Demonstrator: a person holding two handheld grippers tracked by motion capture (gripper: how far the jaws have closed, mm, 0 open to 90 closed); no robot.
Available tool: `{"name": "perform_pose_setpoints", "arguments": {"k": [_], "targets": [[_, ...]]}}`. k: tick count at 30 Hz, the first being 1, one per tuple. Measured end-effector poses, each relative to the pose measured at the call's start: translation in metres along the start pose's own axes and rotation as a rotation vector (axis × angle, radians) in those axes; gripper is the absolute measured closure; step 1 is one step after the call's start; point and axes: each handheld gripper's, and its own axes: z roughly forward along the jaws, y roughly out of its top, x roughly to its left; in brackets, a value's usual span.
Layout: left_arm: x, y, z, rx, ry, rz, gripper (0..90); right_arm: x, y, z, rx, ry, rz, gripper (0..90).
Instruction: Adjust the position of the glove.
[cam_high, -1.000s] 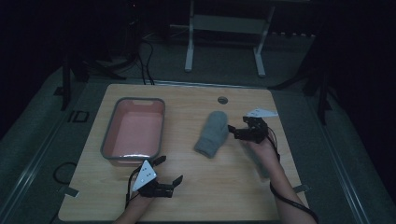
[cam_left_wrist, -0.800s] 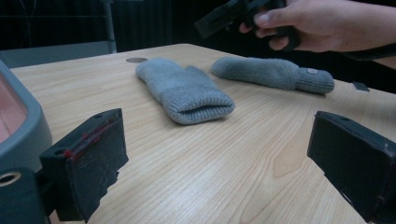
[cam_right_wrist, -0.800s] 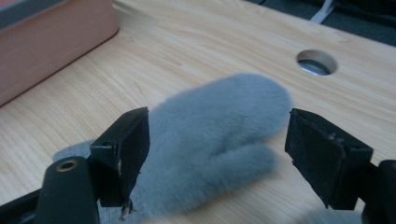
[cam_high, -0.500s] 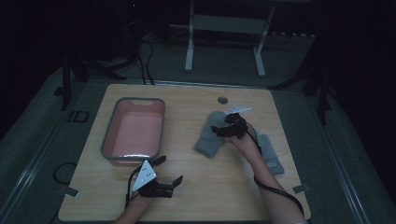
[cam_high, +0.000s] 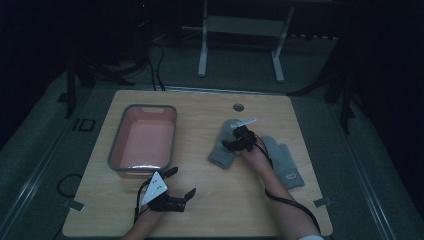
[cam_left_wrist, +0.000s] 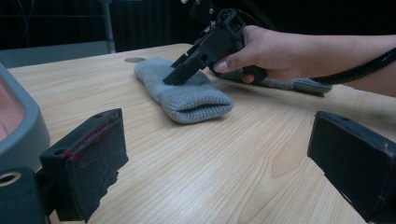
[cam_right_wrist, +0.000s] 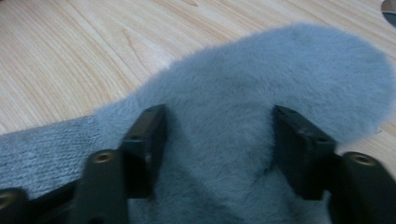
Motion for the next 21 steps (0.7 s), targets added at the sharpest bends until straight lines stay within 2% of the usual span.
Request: {"name": "perform_pose_setpoints", "arguments": {"k": [2, 5, 7, 11, 18, 21], "targets": [[0.000, 0.000, 0.000, -0.001, 0.000, -0.002, 5.0, 0.000, 0.000, 0.000, 0.002, 0.004, 0.004, 49.3], [0.000, 0.000, 0.000, -0.001, 0.001, -0.001, 5.0, 0.002, 0.001, -0.002, 0.007, 0.006, -0.028, 69.5], [0.000, 0.000, 0.000, -0.001, 0.001, 0.000, 5.0, 0.002, 0.003, -0.004, 0.008, 0.010, -0.042, 76.7], [0.001, 0.000, 0.000, -0.001, 0.002, -0.004, 5.0, 0.004, 0.005, -0.009, -0.001, 0.023, -0.053, 80.5], [0.000, 0.000, 0.000, -0.001, 0.002, -0.003, 5.0, 0.015, 0.012, -0.043, -0.050, 0.099, -0.142, 81.7], [0.000, 0.000, 0.000, -0.001, 0.003, -0.003, 5.0, 0.018, 0.014, -0.057, -0.064, 0.124, -0.161, 81.6]]}}
